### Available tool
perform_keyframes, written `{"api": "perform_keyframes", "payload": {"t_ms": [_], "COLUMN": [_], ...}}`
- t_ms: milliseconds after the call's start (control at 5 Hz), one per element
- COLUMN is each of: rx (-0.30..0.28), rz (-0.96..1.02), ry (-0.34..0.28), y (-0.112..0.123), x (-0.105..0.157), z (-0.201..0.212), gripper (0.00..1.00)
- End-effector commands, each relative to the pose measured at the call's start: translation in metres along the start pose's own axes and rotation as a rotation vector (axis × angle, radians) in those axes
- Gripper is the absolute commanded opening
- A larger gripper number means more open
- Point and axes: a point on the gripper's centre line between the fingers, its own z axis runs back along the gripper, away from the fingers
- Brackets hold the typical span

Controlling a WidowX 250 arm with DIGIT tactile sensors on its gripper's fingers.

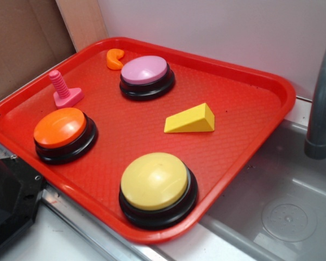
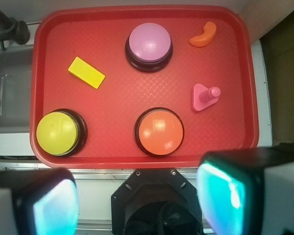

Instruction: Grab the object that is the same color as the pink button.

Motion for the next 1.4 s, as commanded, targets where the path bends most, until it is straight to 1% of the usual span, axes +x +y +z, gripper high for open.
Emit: {"api": "perform_keyframes", "payload": {"t_ms": [0, 200, 400, 600, 800, 1000, 1200], "rx": [0.0, 0.009, 0.041, 0.092, 0.092, 0.15, 0.238], "rz": [0.0, 0.217, 0.421, 0.657, 0.819, 0.928, 1.004], "ry": [0.0, -0.103, -0.154, -0.18, -0.191, -0.206, -0.175], "y": [0.0, 0.02, 0.037, 0.059, 0.076, 0.096, 0.117], "x": [0.0, -0.004, -0.002, 0.011, 0.029, 0.04, 0.04], "z": [0.0, -0.015, -0.035, -0.064, -0.088, -0.108, -0.135], "gripper": [1.0, 1.0, 1.0, 1.0, 1.0, 1.0, 1.0]}}
